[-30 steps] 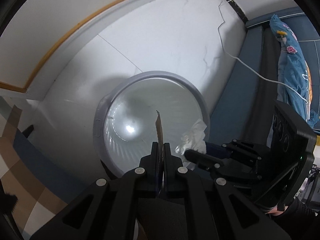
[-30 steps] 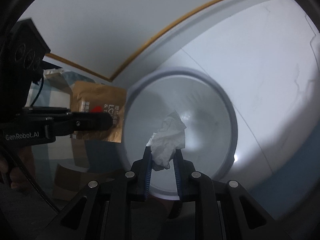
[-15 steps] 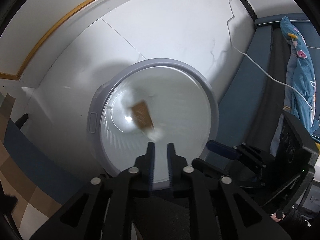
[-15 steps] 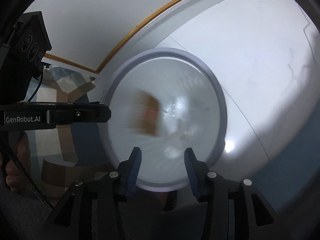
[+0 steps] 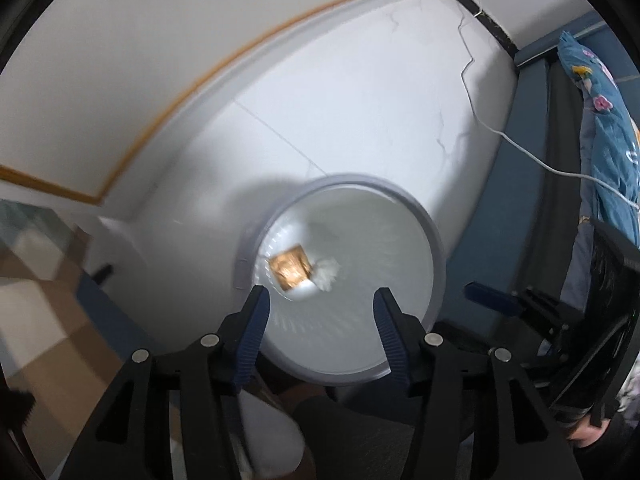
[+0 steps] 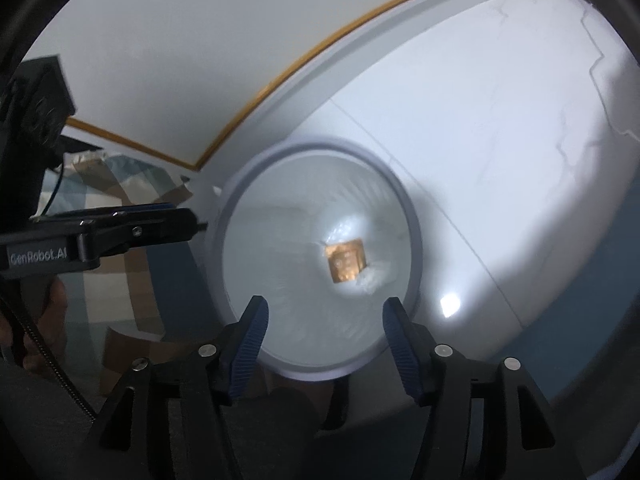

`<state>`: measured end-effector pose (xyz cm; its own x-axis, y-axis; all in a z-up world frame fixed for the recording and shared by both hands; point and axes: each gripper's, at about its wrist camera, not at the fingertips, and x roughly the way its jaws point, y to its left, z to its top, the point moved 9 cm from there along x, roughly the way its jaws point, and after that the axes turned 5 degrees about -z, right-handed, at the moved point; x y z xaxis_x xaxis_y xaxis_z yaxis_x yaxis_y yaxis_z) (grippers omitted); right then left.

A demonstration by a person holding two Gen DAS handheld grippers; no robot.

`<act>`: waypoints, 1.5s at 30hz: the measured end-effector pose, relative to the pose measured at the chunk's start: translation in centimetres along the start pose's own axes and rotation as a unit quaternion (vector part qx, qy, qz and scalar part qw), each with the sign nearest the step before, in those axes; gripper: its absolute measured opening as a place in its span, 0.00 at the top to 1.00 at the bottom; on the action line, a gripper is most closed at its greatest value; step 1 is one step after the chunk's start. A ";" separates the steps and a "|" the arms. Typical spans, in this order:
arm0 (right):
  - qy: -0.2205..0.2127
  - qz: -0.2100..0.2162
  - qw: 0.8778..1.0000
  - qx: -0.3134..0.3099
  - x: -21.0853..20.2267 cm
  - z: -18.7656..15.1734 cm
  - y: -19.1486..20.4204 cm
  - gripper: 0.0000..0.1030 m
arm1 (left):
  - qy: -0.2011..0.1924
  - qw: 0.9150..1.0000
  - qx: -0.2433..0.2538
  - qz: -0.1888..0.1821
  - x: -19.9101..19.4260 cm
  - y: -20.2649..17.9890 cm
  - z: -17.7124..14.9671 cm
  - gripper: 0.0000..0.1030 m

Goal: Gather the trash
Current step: 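Open both tools to drop the packet and tissue into the bin, then move both tools back over the table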

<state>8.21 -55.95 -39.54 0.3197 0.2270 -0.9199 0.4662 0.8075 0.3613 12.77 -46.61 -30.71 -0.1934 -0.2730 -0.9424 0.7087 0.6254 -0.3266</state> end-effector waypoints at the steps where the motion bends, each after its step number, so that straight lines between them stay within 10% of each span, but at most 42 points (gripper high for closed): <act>1: -0.006 0.000 1.000 0.001 -0.6 0.1 -0.2 0.38 | -0.008 1.000 0.007 0.006 -0.7 -0.1 0.0 0.52; 15: -0.080 -0.001 0.997 0.000 -7.9 2.0 1.6 0.33 | -0.114 0.992 0.007 0.062 -8.5 -0.8 -0.6 0.38; 26: -0.161 -0.001 0.987 -0.030 -16.5 2.3 5.6 0.33 | -0.229 0.968 -0.033 0.101 -17.3 0.1 -3.4 0.37; 41: -0.315 0.022 0.933 -0.171 -29.9 0.1 20.4 0.24 | -0.375 0.904 -0.141 0.150 -29.7 7.5 -14.4 0.22; 45: -0.341 0.060 0.912 -0.222 -31.7 -2.0 26.7 0.18 | -0.423 0.870 -0.187 0.173 -33.3 10.4 -18.6 0.18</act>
<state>8.86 -40.46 -1.01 0.8548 0.0590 -0.5155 0.0634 0.9742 0.2165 13.97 -17.40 -4.03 0.6678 -0.3627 -0.6500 0.3251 0.9277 -0.1836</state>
